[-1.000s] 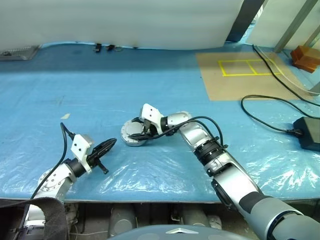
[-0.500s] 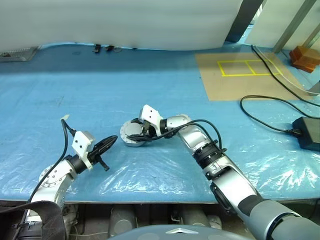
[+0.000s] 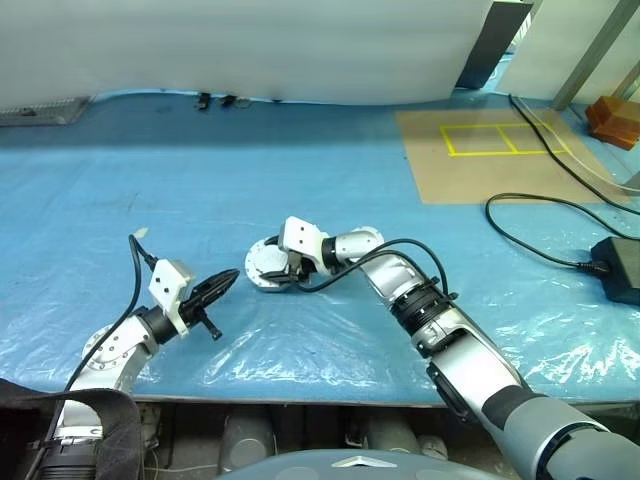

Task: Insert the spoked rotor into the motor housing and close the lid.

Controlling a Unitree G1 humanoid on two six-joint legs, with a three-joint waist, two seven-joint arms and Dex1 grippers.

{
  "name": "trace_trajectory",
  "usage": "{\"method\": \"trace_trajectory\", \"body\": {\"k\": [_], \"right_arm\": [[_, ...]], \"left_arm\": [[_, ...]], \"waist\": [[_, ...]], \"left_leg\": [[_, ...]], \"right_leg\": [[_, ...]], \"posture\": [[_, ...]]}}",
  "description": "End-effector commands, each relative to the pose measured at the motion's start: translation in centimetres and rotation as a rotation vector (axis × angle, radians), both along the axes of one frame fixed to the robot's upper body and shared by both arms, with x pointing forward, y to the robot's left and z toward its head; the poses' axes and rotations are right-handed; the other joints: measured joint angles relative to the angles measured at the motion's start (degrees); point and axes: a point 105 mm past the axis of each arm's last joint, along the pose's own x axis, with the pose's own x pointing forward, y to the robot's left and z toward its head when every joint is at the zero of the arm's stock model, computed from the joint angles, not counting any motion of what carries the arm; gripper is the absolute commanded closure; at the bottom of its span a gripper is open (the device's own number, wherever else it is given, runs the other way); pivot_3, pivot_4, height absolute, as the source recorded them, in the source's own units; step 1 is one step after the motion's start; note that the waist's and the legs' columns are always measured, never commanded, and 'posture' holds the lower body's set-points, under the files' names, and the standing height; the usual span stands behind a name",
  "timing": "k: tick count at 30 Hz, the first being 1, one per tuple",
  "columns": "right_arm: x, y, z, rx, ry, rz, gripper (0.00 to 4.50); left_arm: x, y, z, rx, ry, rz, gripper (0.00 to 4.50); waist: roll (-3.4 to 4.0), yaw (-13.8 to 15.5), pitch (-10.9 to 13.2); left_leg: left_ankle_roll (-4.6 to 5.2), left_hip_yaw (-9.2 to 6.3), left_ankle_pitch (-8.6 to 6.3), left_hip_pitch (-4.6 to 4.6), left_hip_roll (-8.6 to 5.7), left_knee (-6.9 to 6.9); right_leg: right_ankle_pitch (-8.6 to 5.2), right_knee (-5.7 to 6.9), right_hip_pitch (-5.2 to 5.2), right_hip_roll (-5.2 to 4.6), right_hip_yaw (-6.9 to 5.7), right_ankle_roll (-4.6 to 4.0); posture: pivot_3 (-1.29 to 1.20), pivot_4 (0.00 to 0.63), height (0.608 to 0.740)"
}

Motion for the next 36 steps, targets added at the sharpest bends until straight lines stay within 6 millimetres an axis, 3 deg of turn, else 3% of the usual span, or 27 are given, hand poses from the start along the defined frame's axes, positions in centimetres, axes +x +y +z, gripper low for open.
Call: {"method": "trace_trajectory", "body": {"k": [1,7,13,23,26,30,36], "right_arm": [[0.7,-3.0,-4.5,-0.153,0.087,-0.128,1.53],[-1.5,-0.5,-3.6,-0.013,0.250,-0.061,1.53],[-2.4,0.4,-3.7,-0.010,0.258,-0.047,1.53],[-1.3,-0.9,-4.6,-0.085,0.148,-0.082,1.53],[-1.0,-1.2,-4.0,-0.060,0.156,-0.088,1.53],[-0.5,-1.1,-2.9,-0.040,0.145,-0.087,1.53],[-0.5,-0.9,-2.9,-0.040,0.151,-0.078,1.53]], "left_arm": [[0.2,-0.1,0.6,0.010,-0.023,-0.013,4.50],[0.5,-0.7,1.0,0.003,-0.033,-0.030,4.50],[1.2,-1.6,1.2,-0.004,-0.039,-0.056,4.50],[1.4,-1.5,1.2,0.003,-0.042,-0.055,4.50],[1.3,-1.3,1.1,0.008,-0.039,-0.055,4.50],[1.3,-1.5,1.0,0.008,-0.036,-0.058,4.50],[1.3,-1.5,1.0,0.008,-0.034,-0.061,4.50]], "waist": [[0.00,0.01,-0.02],[-0.01,-0.06,-0.05],[-0.09,-0.55,-0.12],[-0.06,-1.42,-0.10],[-0.06,-1.23,-0.11],[-0.05,-1.21,-0.10],[-0.05,-1.21,-0.10]], "left_leg": [[0.00,0.00,0.00,0.00,0.00,0.00],[0.00,-0.01,0.00,0.06,0.00,-0.05],[0.00,0.00,0.01,-0.30,0.00,-0.19],[0.00,0.01,-0.01,-0.14,0.02,-0.40],[0.00,0.01,-0.01,-0.13,0.00,-0.36],[0.00,0.00,-0.01,-0.16,0.01,-0.36],[0.01,0.01,-0.01,-0.22,0.01,-0.37]], "right_leg": [[0.00,0.00,0.02,-0.01,0.00,0.00],[-0.01,0.00,0.05,-0.01,0.00,0.02],[0.10,-0.21,-0.25,0.03,0.00,-0.30],[-0.04,-0.33,-0.15,0.09,-0.02,-0.22],[-0.16,-0.32,-0.11,0.06,-0.02,0.00],[0.01,-0.33,-0.12,0.06,-0.02,-0.30],[0.02,-0.34,-0.16,0.06,-0.02,-0.32]], "posture": [[0.00,0.150,0.740],[0.00,0.150,0.740],[0.00,0.150,0.740],[0.00,0.150,0.740],[0.00,0.150,0.740],[0.00,0.150,0.740],[0.00,0.150,0.740]]}}
